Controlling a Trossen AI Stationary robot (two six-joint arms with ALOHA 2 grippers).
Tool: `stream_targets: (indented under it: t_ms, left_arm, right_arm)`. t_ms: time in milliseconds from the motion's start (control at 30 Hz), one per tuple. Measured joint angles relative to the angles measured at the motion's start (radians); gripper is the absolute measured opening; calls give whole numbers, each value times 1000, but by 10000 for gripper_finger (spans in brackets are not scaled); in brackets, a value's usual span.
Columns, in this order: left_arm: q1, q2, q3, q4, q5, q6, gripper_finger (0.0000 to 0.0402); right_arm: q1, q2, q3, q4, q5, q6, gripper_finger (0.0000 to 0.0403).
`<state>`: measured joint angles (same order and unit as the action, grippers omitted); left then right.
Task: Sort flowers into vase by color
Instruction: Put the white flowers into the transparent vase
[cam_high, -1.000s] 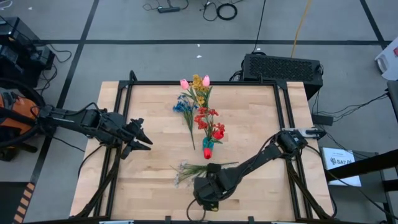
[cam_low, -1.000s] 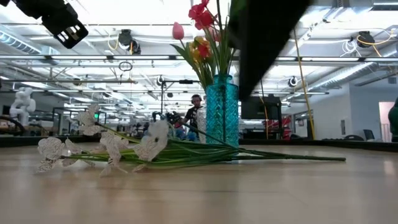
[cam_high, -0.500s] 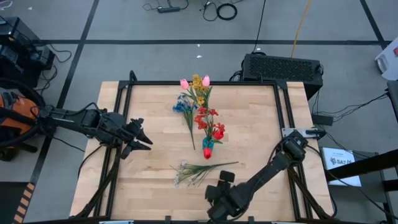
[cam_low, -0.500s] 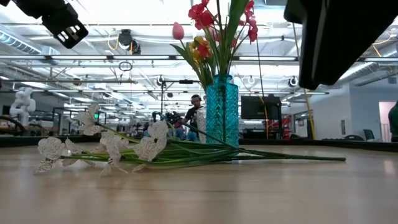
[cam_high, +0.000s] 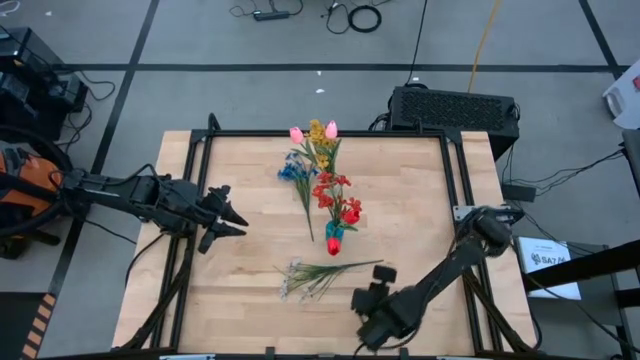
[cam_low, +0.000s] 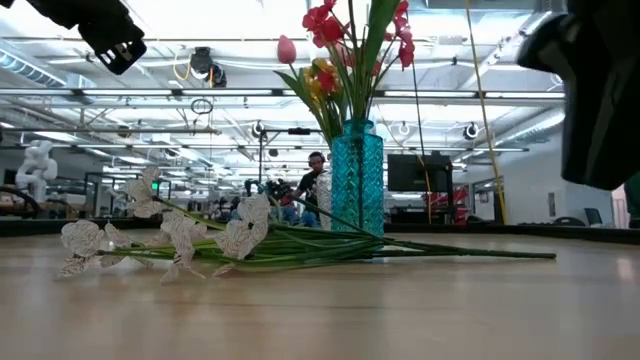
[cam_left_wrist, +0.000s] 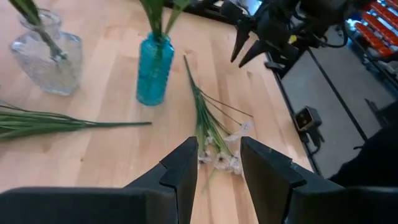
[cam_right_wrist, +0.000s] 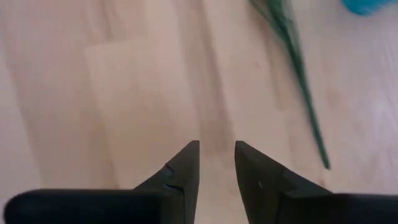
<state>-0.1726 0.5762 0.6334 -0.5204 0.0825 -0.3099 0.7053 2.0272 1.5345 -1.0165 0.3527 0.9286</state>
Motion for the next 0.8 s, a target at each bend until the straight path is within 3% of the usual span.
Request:
stream_targets:
  t_ms: [300, 467, 667, 800]
  left_arm:
    - [0, 2, 0, 17, -158, 1, 129]
    - [0, 2, 0, 18, -252, 1, 129]
    - [0, 2, 0, 18, -282, 0, 129]
    - [0, 2, 0, 18, -283, 0, 129]
  right_arm:
    - [6, -461, -606, 388, 17, 5, 53]
    - [-33, -665, -846, 597, 47, -75, 49]
    - [-88, -689, -943, 856, 62, -499, 87]
    - [-153, -636, -943, 956, 67, -598, 127]
